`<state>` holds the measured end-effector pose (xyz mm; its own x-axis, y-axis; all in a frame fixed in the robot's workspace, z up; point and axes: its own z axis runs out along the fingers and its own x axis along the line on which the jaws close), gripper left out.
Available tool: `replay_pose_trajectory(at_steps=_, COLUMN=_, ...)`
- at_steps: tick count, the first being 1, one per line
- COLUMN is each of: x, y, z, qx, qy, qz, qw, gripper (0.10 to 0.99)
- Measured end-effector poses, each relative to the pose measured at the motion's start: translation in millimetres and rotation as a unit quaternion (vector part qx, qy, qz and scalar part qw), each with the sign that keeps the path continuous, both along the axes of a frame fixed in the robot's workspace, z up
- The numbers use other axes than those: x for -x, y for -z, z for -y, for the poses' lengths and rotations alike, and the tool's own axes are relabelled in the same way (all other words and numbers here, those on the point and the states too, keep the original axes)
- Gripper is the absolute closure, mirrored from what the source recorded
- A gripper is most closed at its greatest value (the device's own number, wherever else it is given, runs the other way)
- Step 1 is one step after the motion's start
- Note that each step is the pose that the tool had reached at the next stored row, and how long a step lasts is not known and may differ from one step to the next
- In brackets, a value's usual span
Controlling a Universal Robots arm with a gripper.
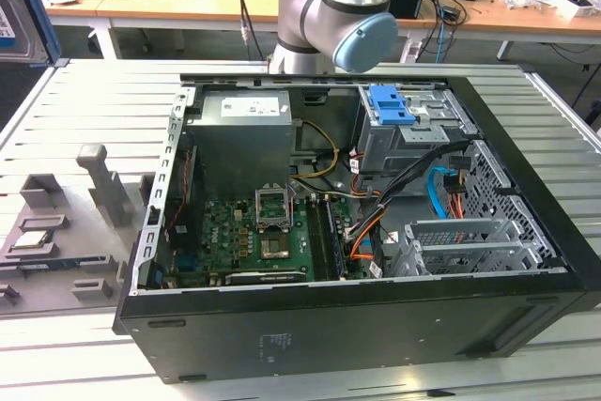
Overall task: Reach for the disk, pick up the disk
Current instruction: 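Pick up the disk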
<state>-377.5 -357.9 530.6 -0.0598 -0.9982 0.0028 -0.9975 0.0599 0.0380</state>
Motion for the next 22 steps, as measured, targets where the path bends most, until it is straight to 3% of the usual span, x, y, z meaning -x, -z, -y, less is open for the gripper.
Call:
replay_pose_trajectory(at_steps=8, x=-34.6, y=0.0, z=-0.4, qx=0.0000, qy=0.000, qz=0.0000, qw=1.0000, gripper=0.718)
replay_pose_trajectory(at_steps=12, x=-56.6, y=0.0, z=-0.6, qx=0.0000, qy=0.000, qz=0.0000, qw=1.0000, gripper=0.718)
replay_pose_trajectory(at_steps=22, x=-93.1, y=0.3, z=-0.9, qx=0.0000, qy=0.000, qz=0.0000, qw=1.0000, gripper=0.718)
